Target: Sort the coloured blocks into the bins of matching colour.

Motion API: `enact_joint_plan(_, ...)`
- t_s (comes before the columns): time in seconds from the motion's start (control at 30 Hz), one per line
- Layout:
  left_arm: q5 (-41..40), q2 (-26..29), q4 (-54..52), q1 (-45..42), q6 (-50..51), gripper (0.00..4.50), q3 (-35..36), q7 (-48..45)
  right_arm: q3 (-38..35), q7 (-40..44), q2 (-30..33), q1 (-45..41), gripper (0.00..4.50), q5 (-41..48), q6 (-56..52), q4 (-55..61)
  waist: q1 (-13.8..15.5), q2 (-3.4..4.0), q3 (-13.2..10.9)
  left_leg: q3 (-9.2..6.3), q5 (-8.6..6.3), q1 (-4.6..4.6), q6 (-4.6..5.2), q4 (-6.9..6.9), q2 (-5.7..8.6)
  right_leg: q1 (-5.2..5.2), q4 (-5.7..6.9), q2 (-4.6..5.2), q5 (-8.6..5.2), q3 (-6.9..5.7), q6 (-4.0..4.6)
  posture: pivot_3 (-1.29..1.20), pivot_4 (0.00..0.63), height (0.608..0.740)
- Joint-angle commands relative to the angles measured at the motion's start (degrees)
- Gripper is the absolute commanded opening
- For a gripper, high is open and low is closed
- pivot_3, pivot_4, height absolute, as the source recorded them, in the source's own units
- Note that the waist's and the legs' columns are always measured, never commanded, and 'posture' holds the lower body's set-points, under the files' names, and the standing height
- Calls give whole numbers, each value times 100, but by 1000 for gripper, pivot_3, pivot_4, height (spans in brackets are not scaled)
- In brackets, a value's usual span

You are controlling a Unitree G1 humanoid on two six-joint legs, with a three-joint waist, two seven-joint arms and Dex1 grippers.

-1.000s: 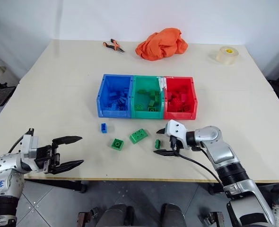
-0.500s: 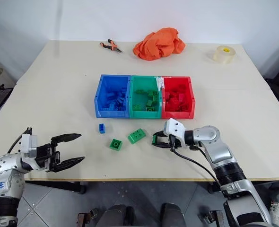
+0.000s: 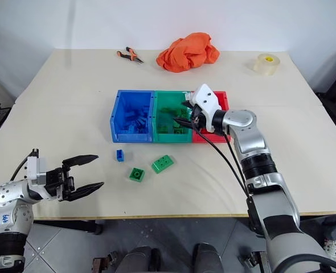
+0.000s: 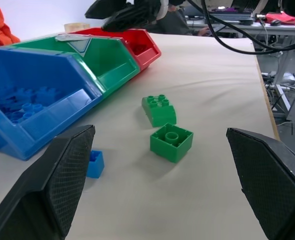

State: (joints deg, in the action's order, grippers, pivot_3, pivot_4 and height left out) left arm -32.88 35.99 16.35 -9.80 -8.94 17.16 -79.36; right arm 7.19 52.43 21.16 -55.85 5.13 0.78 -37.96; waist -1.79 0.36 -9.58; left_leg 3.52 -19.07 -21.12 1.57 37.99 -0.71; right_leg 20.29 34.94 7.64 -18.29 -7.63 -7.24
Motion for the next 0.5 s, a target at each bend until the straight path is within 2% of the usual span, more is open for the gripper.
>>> enact_joint_plan(0.03,-7,-28,-53,-28,-117,4500,54,38,-84,78,-27,-156,4466,14,351,-14,-2,0,0,0,0,0,0,0,-1,1,2,0,0,0,0,0,150,740)
enact_joint_plan(0.2,-41,-1,-44,18,-134,4500,93,30,-194,426,176,178,4466,231,101,710,-12,0,0,6,0,-1,0,1,-5,6,4,-2,0,1,0,0,150,740)
enact_joint_plan(0.37,-29,92,140,29,-167,4500,224,56,-631,1587,1400,1986,4466,1176,-730,2843,140,-8,5,-41,-6,-6,5,3,0,-8,9,2,2,14,-1,0,150,740)
enact_joint_plan(0.5,-24,145,282,1,-210,4500,358,107,-1253,1821,2364,3190,4466,1568,-1286,3657,163,0,0,-17,-12,-8,14,3,6,-31,-56,3,2,2,-1,0,150,740)
